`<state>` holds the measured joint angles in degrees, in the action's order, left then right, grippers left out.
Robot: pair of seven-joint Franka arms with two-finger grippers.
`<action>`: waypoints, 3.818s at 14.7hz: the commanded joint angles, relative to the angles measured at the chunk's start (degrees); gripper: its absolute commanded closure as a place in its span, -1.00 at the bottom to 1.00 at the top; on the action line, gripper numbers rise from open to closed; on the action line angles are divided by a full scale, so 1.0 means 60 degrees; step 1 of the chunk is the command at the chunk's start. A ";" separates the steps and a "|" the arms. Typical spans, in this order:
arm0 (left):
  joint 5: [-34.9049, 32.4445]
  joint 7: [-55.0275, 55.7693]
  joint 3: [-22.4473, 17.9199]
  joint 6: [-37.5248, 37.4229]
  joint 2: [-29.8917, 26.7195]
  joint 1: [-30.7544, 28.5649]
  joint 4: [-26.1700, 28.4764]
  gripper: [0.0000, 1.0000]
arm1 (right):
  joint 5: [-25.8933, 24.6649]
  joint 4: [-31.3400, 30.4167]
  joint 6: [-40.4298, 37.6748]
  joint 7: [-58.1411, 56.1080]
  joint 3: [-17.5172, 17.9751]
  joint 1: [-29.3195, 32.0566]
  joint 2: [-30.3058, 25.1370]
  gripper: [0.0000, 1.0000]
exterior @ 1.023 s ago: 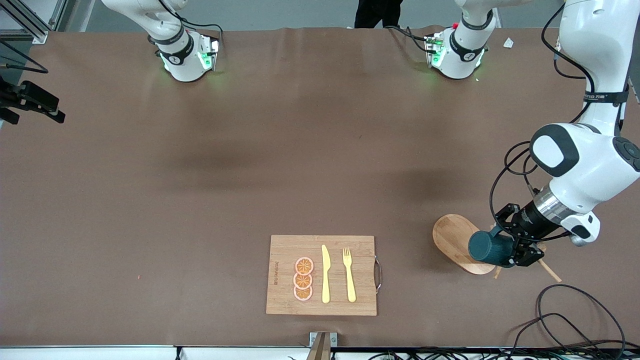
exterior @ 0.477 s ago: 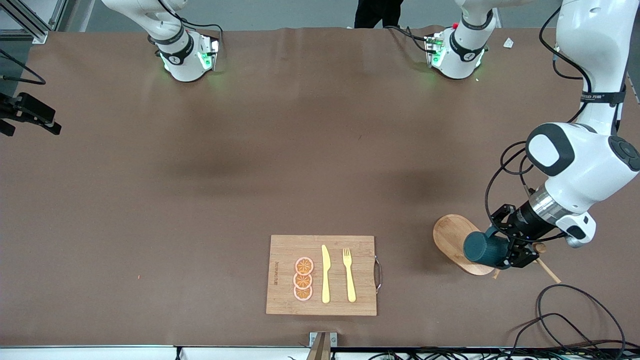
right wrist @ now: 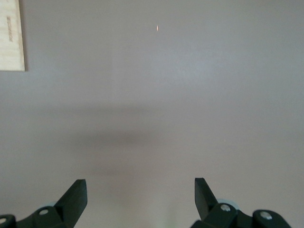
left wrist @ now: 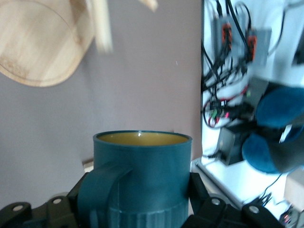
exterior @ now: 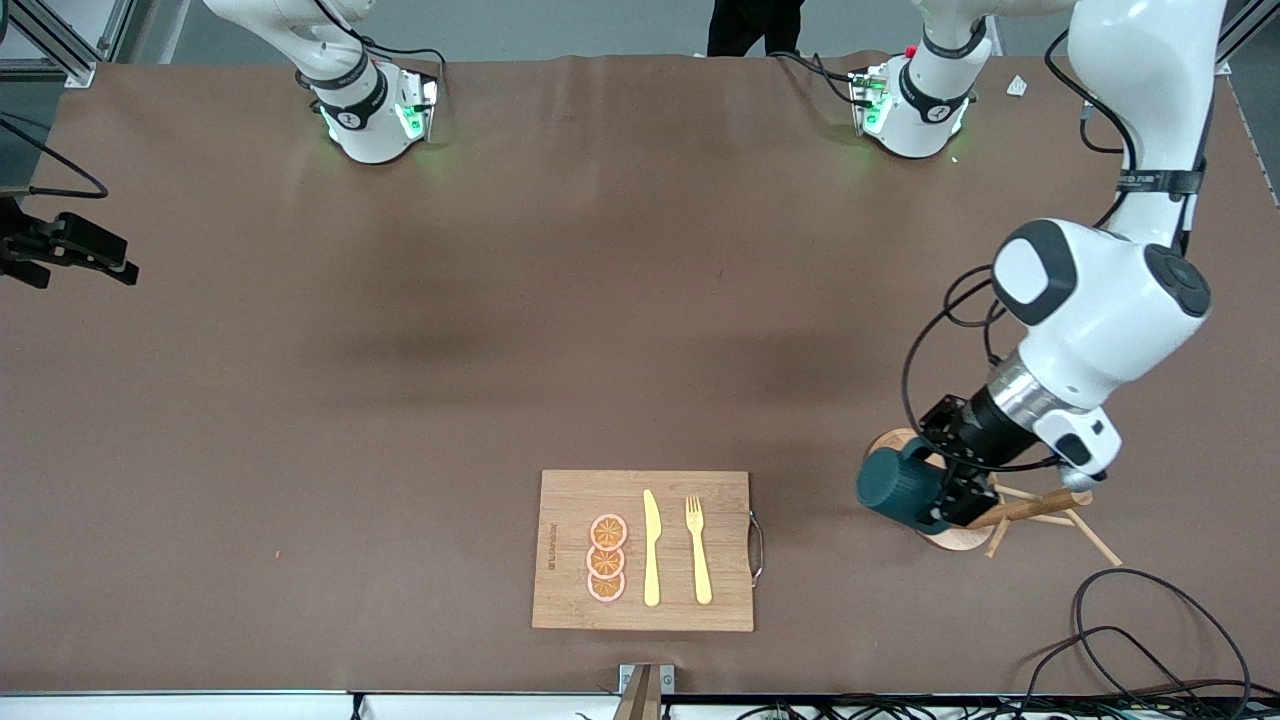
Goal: Transfer cup from left to right arm and place
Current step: 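Carry the teal mug off the stand toward the table middle, then set the mug down and open the left gripper while the right gripper approaches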
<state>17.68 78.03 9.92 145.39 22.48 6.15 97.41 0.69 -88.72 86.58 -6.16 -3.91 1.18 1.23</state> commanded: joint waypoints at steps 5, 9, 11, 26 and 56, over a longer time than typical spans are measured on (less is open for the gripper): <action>-0.3497 0.1113 -0.0085 -0.0164 0.0601 0.2253 -0.0954 -0.44 | -0.0012 -0.0154 -0.0237 0.0367 0.0153 0.0229 -0.0088 -1.00; -0.6352 0.3060 -0.0232 -0.0179 0.1977 0.3967 -0.2199 -0.44 | 0.0091 -0.0694 0.0421 0.0674 0.0168 0.0141 -0.0001 -1.00; -0.7730 0.3983 -0.0362 -0.0281 0.2535 0.4699 -0.2610 -0.44 | 0.0091 -0.0915 0.0569 0.0966 0.0168 0.0039 0.0014 -1.00; -1.3940 0.7879 -0.4744 -0.2375 0.5803 1.1997 -0.3477 -0.39 | 0.0091 -0.1955 0.1726 0.2460 0.0183 -0.0386 0.0161 -1.00; -1.2503 0.9471 -0.2414 -0.7604 0.2879 1.2863 -0.2334 -1.00 | 0.0149 -0.5105 0.4876 0.5626 0.0212 -0.3418 0.0014 -1.00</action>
<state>-62.39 138.82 -4.95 100.85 46.16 84.01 80.31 0.99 -116.57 114.27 26.58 -2.36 -17.28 3.22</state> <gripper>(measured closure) 0.000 0.000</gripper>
